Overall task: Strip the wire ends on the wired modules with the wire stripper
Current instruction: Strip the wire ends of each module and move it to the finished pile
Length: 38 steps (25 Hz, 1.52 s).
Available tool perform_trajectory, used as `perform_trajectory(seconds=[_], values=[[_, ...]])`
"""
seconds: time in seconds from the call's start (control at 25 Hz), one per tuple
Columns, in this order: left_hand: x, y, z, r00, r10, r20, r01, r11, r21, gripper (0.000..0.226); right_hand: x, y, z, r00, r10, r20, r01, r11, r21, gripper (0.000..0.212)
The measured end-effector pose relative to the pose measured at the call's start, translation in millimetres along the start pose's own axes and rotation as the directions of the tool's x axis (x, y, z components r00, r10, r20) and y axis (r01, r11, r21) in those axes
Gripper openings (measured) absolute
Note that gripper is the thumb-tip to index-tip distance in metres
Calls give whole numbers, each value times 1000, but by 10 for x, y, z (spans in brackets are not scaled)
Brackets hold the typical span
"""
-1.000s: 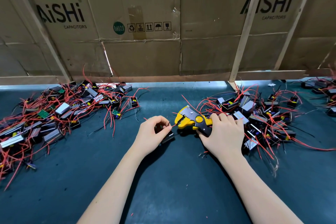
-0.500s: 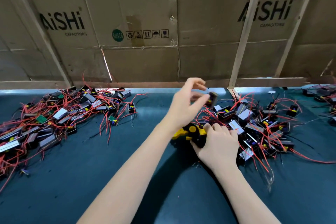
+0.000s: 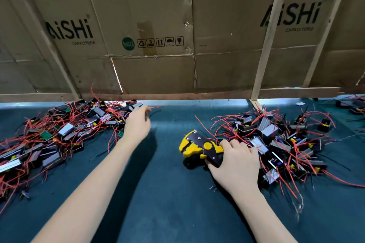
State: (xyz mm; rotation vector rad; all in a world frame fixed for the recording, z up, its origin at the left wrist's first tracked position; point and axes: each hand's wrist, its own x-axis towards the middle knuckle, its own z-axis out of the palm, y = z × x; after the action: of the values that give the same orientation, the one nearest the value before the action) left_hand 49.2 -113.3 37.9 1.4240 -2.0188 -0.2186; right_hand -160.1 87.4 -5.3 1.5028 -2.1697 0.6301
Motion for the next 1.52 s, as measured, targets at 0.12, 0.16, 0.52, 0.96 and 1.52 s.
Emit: perform_trajectory(seconds=[0.12, 0.16, 0.52, 0.96, 1.52], values=[[35, -269, -5, 983, 2, 181, -62, 943, 326, 38, 1, 3, -14, 999, 9, 33, -9, 1000, -6, 46], [33, -304, -11, 975, 14, 220, -97, 924, 371, 37, 4, 7, -15, 999, 12, 38, -11, 1000, -12, 46], [136, -162, -145, 996, 79, 45, -90, 900, 426, 21, -5, 2, -36, 998, 11, 57, -11, 1000, -4, 47], [760, -793, -50, 988, -114, 104, 11, 725, 689, 29, 19, 1, 103, 997, -26, -76, 26, 1000, -6, 51], [448, -765, -58, 986, -165, 13, 122, 775, 620, 49, -18, -12, 48, 999, -3, -43, 4, 1000, 23, 49]])
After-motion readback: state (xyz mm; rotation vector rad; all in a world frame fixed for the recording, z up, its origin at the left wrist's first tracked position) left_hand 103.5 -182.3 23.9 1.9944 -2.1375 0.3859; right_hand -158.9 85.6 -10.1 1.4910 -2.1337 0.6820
